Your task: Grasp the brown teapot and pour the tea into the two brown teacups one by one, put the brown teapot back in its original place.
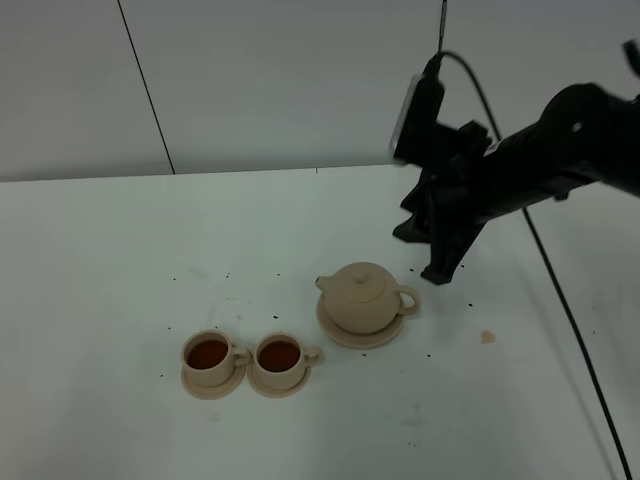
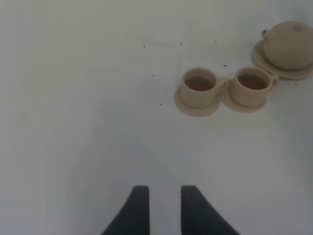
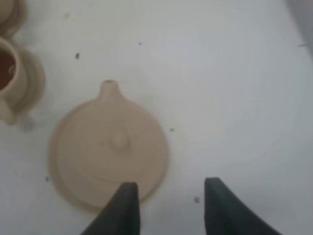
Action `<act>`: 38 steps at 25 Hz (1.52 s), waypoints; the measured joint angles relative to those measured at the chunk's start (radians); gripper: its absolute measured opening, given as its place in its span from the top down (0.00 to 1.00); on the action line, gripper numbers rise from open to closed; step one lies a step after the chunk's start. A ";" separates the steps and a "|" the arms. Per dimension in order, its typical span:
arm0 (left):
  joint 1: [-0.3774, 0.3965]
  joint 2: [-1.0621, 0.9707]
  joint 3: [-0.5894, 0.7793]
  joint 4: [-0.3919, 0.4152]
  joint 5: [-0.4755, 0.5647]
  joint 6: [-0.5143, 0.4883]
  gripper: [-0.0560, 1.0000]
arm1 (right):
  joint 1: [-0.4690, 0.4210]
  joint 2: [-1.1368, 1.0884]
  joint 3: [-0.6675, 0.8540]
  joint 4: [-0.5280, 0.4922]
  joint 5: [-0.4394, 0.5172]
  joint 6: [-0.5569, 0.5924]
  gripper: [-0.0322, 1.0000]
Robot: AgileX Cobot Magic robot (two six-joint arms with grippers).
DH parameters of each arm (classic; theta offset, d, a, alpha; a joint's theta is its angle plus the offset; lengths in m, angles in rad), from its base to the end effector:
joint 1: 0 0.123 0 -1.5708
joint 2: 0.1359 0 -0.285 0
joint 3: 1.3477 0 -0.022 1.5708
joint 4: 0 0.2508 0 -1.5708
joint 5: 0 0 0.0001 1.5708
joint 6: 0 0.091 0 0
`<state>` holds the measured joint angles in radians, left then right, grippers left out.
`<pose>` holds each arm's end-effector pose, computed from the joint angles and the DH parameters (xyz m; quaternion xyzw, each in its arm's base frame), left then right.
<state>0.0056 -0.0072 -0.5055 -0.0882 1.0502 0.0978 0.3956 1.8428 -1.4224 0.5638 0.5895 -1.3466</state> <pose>-0.0063 -0.0070 0.2799 0.0407 0.8453 -0.0166 0.5324 0.3722 0.1848 0.2582 -0.5871 0.7164 0.0558 0.3727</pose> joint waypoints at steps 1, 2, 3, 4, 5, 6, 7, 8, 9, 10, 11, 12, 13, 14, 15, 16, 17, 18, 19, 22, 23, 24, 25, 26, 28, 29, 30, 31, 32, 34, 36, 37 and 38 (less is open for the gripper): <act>0.000 0.000 0.000 0.000 0.000 0.000 0.73 | 0.000 -0.030 0.000 -0.028 0.005 0.035 0.66; 0.000 0.000 0.000 0.000 0.000 0.000 0.73 | 0.000 -0.061 0.000 -0.062 0.014 0.070 0.66; 0.000 0.000 0.000 0.000 0.000 0.000 0.73 | 0.000 -0.087 0.000 -0.096 0.022 0.108 0.66; 0.000 0.000 0.000 0.000 0.000 0.000 0.73 | 0.000 -0.119 0.000 -0.129 0.028 0.142 0.66; 0.000 0.000 0.000 0.000 0.000 0.000 0.73 | 0.000 -0.149 0.000 -0.158 0.034 0.187 0.66; 0.000 0.000 0.000 0.000 0.000 0.000 0.73 | 0.000 -0.177 0.000 -0.194 0.042 0.238 0.66; 0.000 0.000 0.000 0.000 0.000 0.000 0.73 | 0.000 -0.199 0.000 -0.232 0.052 0.293 0.66; 0.000 0.000 0.000 0.000 0.000 0.000 0.73 | 0.000 -0.222 0.000 -0.262 0.060 0.340 0.66; 0.000 0.000 0.000 0.000 0.000 0.000 0.73 | 0.000 -0.243 0.001 -0.298 0.070 0.396 0.66; 0.000 0.000 0.000 0.000 0.000 0.000 0.73 | 0.000 -0.265 0.009 -0.331 0.072 0.448 0.66; 0.000 0.000 0.000 0.000 0.000 0.000 0.73 | -0.004 -0.283 0.022 -0.357 0.073 0.485 0.66; 0.000 0.000 0.000 0.000 0.000 0.000 0.73 | -0.011 -0.306 0.036 -0.367 0.071 0.516 0.66; 0.000 0.000 0.000 0.000 0.000 0.000 0.73 | -0.019 -0.331 0.059 -0.373 0.059 0.537 0.66; 0.000 0.000 0.000 0.000 0.000 0.000 0.73 | -0.029 -0.354 0.087 -0.374 0.031 0.546 0.66; 0.000 0.000 0.000 0.000 0.000 0.000 0.73 | -0.039 -0.385 0.120 -0.367 0.000 0.549 0.66; 0.000 0.000 0.000 0.000 0.000 0.000 0.73 | -0.051 -0.419 0.150 -0.355 -0.043 0.552 0.66; 0.000 0.000 0.000 0.000 0.000 0.000 0.73 | -0.065 -0.456 0.189 -0.334 -0.092 0.552 0.67; 0.000 0.000 0.000 0.000 0.000 0.000 0.73 | -0.082 -0.489 0.233 -0.306 -0.134 0.552 0.67; 0.000 0.000 0.000 0.000 0.000 0.000 0.73 | -0.098 -0.528 0.282 -0.281 -0.189 0.552 0.67; 0.000 0.000 0.000 0.000 0.000 0.000 0.73 | -0.137 -0.625 0.442 -0.206 -0.369 0.552 0.68; 0.000 0.000 0.000 0.000 0.000 0.000 0.73 | -0.144 -0.653 0.492 -0.188 -0.437 0.551 0.69; 0.000 0.000 0.000 0.000 0.000 0.000 0.73 | -0.149 -0.678 0.553 -0.165 -0.501 0.551 0.69; 0.000 0.000 0.000 0.000 0.000 0.000 0.73 | -0.150 -0.697 0.612 -0.139 -0.558 0.552 0.69; 0.000 0.000 0.000 0.000 0.000 0.000 0.73 | -0.150 -0.719 0.666 -0.115 -0.599 0.554 0.70; 0.000 0.000 0.000 0.000 0.000 0.000 0.73 | -0.150 -0.763 0.745 -0.059 -0.653 0.566 0.70; 0.000 0.000 0.000 0.000 0.000 0.000 0.73 | -0.150 -0.781 0.776 -0.036 -0.661 0.573 0.70; 0.000 0.000 0.000 0.000 0.000 0.000 0.73 | -0.150 -0.803 0.796 -0.019 -0.661 0.580 0.70; 0.000 0.000 0.000 0.000 0.000 0.000 0.73 | -0.150 -0.825 0.815 -0.002 -0.652 0.584 0.70; 0.000 0.000 0.000 0.000 0.000 0.000 0.73 | -0.150 -0.843 0.826 0.013 -0.633 0.586 0.70; 0.000 0.000 0.000 0.000 0.000 0.000 0.73 | -0.154 -0.885 0.833 0.036 -0.589 0.588 0.70; 0.000 0.000 0.000 0.000 0.000 0.000 0.73 | -0.173 -0.925 0.833 0.050 -0.540 0.589 0.70; 0.000 0.000 0.000 0.000 0.000 0.000 0.73 | -0.185 -0.946 0.833 0.053 -0.506 0.592 0.70; 0.000 0.000 0.000 0.000 0.000 0.000 0.73 | -0.204 -0.968 0.833 0.056 -0.465 0.604 0.70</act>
<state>0.0056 -0.0072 -0.5055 -0.0882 1.0502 0.0978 0.1915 0.8749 -0.5897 0.6195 0.1243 -0.7430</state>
